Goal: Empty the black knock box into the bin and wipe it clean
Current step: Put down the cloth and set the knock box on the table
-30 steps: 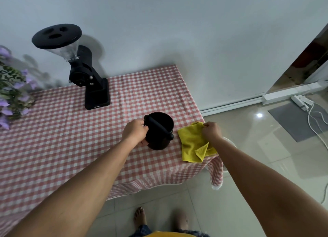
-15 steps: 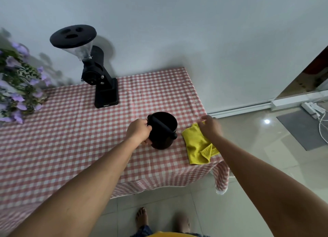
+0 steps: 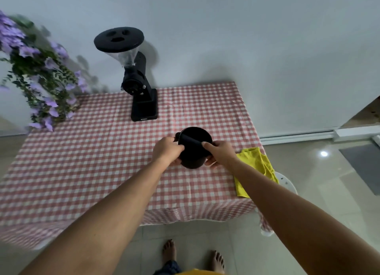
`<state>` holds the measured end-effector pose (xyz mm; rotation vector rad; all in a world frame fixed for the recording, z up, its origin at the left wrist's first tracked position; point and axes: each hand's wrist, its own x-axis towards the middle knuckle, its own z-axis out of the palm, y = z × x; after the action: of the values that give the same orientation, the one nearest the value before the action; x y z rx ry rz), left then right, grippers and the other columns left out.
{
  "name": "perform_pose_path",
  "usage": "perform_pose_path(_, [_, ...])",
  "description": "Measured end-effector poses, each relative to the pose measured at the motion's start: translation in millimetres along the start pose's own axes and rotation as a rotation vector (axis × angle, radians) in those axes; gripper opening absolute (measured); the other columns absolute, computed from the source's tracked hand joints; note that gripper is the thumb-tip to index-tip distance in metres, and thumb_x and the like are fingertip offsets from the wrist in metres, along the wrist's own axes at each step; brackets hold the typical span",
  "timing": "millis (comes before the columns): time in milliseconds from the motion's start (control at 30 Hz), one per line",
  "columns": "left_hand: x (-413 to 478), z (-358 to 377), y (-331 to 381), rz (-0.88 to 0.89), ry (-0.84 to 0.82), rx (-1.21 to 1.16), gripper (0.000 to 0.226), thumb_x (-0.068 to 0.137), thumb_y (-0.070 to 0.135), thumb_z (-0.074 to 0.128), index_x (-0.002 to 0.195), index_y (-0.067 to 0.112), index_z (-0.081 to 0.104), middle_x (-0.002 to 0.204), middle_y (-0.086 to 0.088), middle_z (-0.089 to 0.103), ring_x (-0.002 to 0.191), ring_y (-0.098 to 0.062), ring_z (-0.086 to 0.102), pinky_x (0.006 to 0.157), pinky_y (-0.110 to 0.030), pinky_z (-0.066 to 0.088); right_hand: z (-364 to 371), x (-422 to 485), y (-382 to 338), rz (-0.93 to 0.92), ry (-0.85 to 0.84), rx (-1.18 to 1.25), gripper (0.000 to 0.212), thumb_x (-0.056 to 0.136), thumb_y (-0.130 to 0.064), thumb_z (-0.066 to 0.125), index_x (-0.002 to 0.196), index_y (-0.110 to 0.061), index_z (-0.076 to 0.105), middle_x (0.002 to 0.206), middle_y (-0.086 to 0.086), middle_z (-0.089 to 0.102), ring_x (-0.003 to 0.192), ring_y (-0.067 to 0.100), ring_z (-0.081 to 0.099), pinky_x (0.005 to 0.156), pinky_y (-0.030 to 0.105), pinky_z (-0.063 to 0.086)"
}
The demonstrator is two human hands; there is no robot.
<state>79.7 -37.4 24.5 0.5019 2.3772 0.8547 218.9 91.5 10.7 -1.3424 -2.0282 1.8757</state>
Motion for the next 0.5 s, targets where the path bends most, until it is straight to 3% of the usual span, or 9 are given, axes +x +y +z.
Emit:
perform_pose_path(67, [2.0, -9.5, -8.0, -0.036, -0.035, -0.057, 0.013, 0.088, 0.019, 0.067, 0.100, 0.021, 0.068, 0.084, -0.006, 0.080, 0.070, -0.020, 0.079, 0.072, -0.042, 0.066, 8.4, 4.5, -5.0, -0.007, -0.002, -0.024, 0.033, 0.096, -0.034, 0.059, 0.101, -0.002, 0.065, 0.072, 0.013, 0.069, 0.058, 0.025, 0.070, 0.055, 0.039, 0.061])
perform_pose_path(233, [9.3, -43.2, -22.8, -0.210, -0.101, -0.477, 0.024, 0.090, 0.031, 0.071, 0.108, 0.015, 0.073, 0.100, -0.009, 0.077, 0.082, -0.023, 0.077, 0.054, -0.030, 0.059, 36.5, 17.2, -27.4, -0.046, -0.050, -0.113, 0.029, 0.098, -0.031, 0.054, 0.111, -0.007, 0.064, 0.075, 0.010, 0.070, 0.063, 0.022, 0.071, 0.064, 0.039, 0.062])
perform_pose_path(300, [16.6, -58.4, -30.4, -0.225, -0.075, -0.582, 0.031, 0.090, 0.041, 0.071, 0.109, 0.017, 0.073, 0.102, -0.007, 0.077, 0.085, -0.021, 0.075, 0.060, -0.034, 0.061, 50.8, 24.8, -38.5, -0.079, -0.068, -0.161, 0.030, 0.098, -0.031, 0.054, 0.118, -0.010, 0.063, 0.078, 0.011, 0.072, 0.065, 0.023, 0.072, 0.067, 0.039, 0.063])
perform_pose_path(400, [31.1, -77.4, -46.6, -0.247, 0.015, -0.640, 0.027, 0.090, 0.039, 0.073, 0.106, 0.018, 0.074, 0.099, -0.003, 0.077, 0.082, -0.020, 0.071, 0.076, -0.040, 0.062, 74.9, 36.9, -56.1, -0.128, -0.079, -0.201, 0.035, 0.098, -0.031, 0.054, 0.126, -0.010, 0.058, 0.081, 0.010, 0.072, 0.069, 0.024, 0.073, 0.068, 0.041, 0.063])
perform_pose_path(500, [44.5, -96.7, -62.7, -0.270, 0.083, -0.650, 0.025, 0.091, 0.034, 0.074, 0.105, 0.013, 0.075, 0.090, -0.004, 0.076, 0.072, -0.016, 0.069, 0.060, -0.030, 0.060, 101.2, 50.5, -73.6, -0.150, -0.037, -0.191, 0.041, 0.095, -0.034, 0.059, 0.130, -0.014, 0.052, 0.084, 0.009, 0.072, 0.066, 0.022, 0.073, 0.063, 0.038, 0.062])
